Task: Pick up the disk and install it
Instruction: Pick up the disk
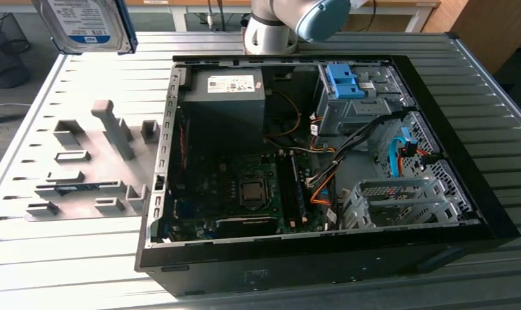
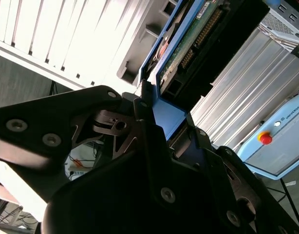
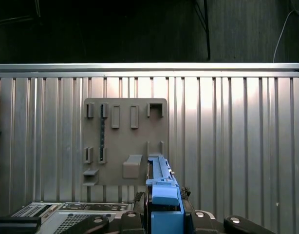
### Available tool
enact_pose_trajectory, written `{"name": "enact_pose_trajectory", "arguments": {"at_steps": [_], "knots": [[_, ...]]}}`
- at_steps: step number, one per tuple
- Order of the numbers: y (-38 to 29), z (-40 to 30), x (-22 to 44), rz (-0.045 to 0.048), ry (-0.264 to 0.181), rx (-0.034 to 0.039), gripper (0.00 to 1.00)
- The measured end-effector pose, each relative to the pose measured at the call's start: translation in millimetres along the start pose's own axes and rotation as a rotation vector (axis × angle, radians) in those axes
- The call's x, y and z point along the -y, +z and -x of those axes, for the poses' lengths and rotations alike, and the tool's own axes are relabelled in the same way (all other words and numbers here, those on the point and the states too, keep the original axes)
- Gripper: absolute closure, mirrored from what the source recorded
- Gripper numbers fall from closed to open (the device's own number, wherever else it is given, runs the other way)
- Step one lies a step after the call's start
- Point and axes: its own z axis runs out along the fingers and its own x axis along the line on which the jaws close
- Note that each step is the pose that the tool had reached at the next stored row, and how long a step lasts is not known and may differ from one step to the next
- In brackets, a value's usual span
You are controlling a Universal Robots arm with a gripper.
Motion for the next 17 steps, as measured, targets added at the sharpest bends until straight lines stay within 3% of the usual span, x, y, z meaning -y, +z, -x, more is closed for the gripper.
{"name": "enact_pose_trajectory", "arguments": {"at_steps": [13, 14, 17], "knots": [[-0.3, 0.3, 16.0, 0.0000, 0.000, 0.0000, 0.64], [-0.4, 0.4, 23.1, 0.0000, 0.000, 0.0000, 0.64], [-0.5, 0.4, 27.3, 0.0000, 0.000, 0.0000, 0.64]]}}
